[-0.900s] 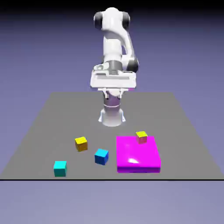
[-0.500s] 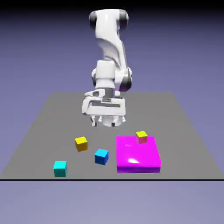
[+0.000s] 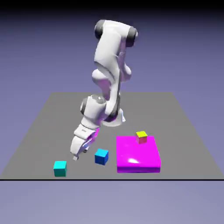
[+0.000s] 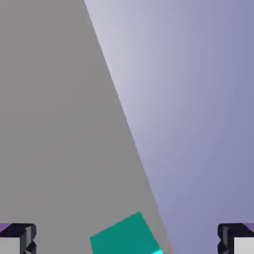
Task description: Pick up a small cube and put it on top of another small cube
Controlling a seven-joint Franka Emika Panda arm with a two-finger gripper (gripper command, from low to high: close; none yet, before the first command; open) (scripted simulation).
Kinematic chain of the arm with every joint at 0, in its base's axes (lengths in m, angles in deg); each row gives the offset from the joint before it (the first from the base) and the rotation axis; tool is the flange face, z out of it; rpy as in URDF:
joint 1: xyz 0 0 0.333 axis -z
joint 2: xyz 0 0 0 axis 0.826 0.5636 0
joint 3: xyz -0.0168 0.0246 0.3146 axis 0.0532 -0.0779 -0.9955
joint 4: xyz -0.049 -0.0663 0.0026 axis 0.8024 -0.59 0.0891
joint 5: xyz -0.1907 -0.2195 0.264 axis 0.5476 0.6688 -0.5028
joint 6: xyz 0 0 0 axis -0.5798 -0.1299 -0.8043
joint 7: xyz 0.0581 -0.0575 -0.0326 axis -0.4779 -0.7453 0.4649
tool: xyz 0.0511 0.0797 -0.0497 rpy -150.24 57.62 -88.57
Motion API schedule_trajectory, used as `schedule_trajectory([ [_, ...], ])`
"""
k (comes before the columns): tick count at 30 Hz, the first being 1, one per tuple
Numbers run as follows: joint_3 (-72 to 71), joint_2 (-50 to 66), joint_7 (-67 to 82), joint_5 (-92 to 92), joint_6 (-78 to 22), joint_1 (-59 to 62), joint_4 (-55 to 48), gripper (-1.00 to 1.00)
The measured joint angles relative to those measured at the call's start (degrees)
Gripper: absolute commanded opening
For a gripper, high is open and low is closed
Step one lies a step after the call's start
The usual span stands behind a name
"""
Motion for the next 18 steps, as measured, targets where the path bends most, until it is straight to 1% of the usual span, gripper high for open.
schedule_trajectory([
  [4, 6.02, 8.31, 9.07, 3.40, -1.20, -3.64, -3.51, 0.00],
  [6, 7.00, 9.66, 10.55, 3.95, -1.39, -4.24, -4.08, 0.00],
  [10, 2.58, 17.96, 10.04, 2.44, 4.13, 2.31, -7.91, 0.00],
  [11, 1.48, 20.01, 9.91, 2.06, 5.49, 3.94, -8.86, -1.00],
  [13, 1.48, 20.02, 9.91, 2.07, 5.47, 3.94, -8.86, -1.00],
  [18, 7.00, 9.65, 10.53, 3.96, -1.46, -4.24, -4.08, -1.00],
])
